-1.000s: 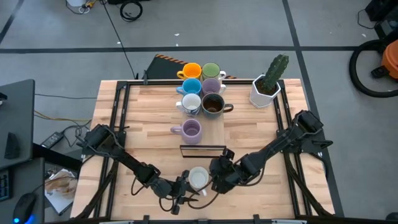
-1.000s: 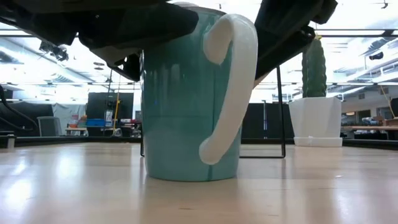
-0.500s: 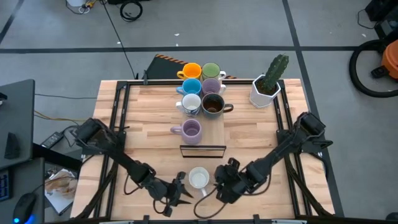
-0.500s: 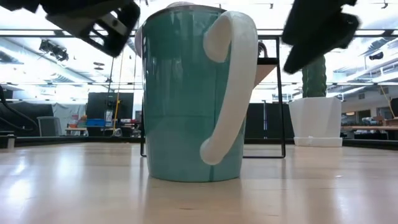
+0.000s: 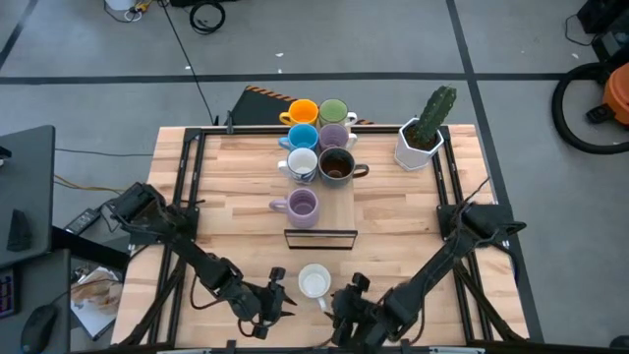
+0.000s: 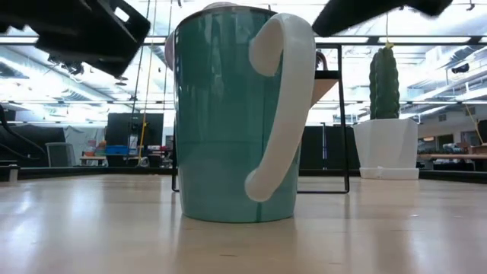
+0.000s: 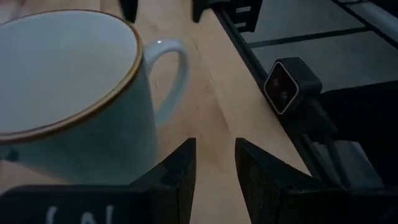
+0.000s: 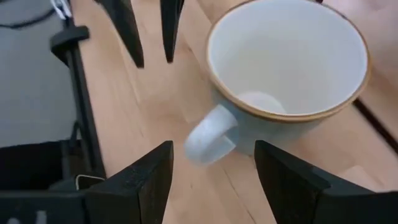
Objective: Place coffee mugs
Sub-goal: Put the light blue mug on the shelf
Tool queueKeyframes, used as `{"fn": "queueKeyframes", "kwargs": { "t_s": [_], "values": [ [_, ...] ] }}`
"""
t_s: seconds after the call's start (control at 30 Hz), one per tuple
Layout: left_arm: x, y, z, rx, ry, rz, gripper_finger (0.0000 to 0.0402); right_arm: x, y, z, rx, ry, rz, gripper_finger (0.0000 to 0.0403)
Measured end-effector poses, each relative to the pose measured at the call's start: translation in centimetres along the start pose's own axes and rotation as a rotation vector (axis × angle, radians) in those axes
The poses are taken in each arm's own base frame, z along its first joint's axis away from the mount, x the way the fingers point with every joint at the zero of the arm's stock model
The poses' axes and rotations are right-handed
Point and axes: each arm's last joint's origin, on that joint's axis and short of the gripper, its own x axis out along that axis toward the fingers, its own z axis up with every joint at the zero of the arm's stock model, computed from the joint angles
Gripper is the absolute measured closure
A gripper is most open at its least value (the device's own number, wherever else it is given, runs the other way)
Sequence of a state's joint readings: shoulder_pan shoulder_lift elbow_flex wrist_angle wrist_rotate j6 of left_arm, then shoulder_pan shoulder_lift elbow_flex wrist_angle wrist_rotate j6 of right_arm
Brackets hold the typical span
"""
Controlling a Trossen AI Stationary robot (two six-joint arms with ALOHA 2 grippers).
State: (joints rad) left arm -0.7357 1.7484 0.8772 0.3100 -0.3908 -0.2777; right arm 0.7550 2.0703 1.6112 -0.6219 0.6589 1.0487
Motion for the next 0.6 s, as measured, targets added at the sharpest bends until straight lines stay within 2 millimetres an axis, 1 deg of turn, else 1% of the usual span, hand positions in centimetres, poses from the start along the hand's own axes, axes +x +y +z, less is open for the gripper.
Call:
{"fn": "queueKeyframes", "kwargs": {
  "t_s": [0.1,0.17,0.33,0.47,0.6],
  "values": [
    [-0.6,0.0,0.3,-0.029,0.003,0.018,0.0285,0.2,1.8,0.0,-0.039,-0.027,-0.082,0.0172],
    [-0.6,0.1,0.2,-0.045,0.011,0.032,0.0285,0.5,2.6,0.0,-0.052,-0.028,-0.135,0.0172],
    [-0.6,0.2,0.1,-0.042,0.025,0.038,0.0285,2.3,3.8,-0.6,-0.033,-0.009,-0.217,0.0173],
    [-0.6,0.2,0.1,-0.036,0.022,0.036,0.0285,3.0,4.3,-0.7,-0.003,-0.023,-0.242,0.0173],
    [-0.6,0.2,0.1,-0.035,0.023,0.036,0.0285,3.1,3.8,-1.0,0.013,-0.022,-0.286,0.0173]
  ]
}}
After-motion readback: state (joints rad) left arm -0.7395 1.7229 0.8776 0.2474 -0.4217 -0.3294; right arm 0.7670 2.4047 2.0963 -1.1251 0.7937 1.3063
